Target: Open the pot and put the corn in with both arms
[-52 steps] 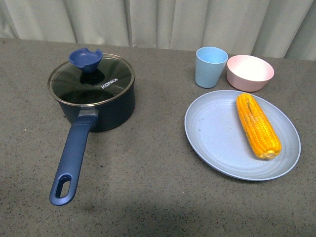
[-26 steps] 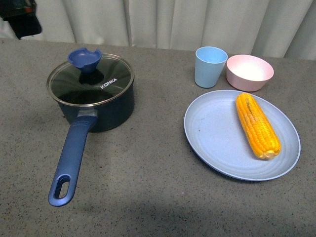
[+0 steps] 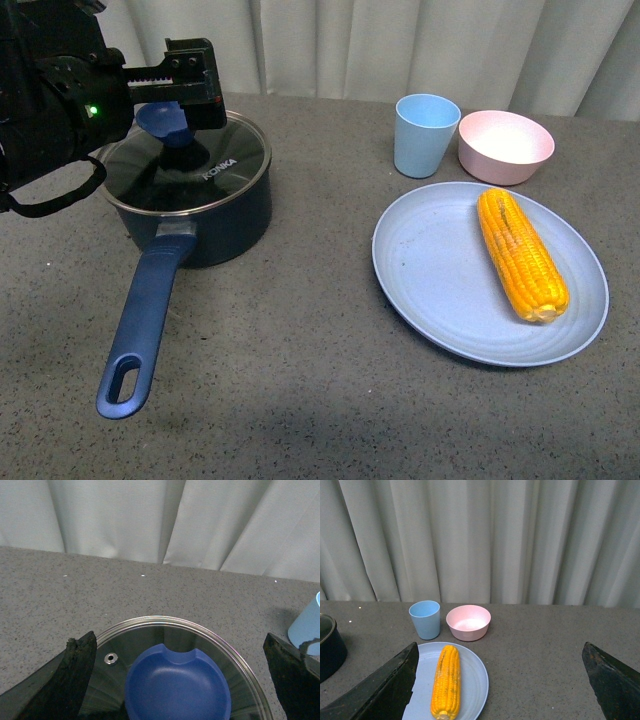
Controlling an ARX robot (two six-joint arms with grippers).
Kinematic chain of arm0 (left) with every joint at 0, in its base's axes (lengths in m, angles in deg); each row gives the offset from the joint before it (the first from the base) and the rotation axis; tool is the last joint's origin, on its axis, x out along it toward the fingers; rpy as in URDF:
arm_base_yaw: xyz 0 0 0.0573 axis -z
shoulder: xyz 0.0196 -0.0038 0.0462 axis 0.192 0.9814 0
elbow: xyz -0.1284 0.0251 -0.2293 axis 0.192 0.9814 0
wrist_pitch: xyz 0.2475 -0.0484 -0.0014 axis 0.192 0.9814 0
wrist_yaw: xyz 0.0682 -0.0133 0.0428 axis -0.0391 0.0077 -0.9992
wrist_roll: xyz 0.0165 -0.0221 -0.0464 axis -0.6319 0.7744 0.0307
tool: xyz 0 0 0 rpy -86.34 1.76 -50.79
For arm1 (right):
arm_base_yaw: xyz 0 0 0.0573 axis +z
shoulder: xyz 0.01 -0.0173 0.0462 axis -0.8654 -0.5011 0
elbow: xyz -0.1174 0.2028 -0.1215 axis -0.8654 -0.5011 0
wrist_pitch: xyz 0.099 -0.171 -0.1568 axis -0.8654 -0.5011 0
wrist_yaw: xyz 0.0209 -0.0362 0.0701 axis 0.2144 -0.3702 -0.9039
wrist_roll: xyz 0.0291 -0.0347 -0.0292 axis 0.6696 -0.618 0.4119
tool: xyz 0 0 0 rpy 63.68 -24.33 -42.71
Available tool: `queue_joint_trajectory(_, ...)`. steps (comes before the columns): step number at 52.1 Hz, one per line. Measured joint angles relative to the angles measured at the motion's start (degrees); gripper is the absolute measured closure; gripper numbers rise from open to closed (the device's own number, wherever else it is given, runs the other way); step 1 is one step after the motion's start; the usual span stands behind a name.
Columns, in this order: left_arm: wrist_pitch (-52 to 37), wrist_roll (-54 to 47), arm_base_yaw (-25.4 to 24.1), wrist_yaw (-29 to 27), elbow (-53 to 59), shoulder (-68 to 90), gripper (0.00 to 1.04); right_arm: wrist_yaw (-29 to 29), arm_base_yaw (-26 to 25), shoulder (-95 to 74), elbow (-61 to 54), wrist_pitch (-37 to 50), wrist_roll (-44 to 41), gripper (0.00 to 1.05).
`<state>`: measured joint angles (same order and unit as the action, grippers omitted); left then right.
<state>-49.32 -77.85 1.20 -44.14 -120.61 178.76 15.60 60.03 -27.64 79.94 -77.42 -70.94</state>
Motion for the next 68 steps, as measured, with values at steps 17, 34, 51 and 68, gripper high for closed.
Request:
queue_joint_trajectory(17,1.99,-0.7,0.11,0.02,-4.07,4.81,0.06,0.0,0.0,-0.02,0.0,0.0,-0.02,0.09)
queue_joint_trajectory(34,2.86,-1.22,0.17,0.96,-4.9,6.08,0.38,0.0,0.0,-0.02,0.0,0.0,0.0,0.09)
queue_joint_trajectory(51,2.91,-1.53,0.17,1.55,-4.46,5.27,0.43,0.0,0.0,0.0,0.0,0.0,-0.02,0.09)
queue_joint_trajectory(68,1.79,-0.92,-4.61,3.54,-2.49,-4.04,0.43,0.0,0.0,0.0,0.0,0.0,0.0,0.09)
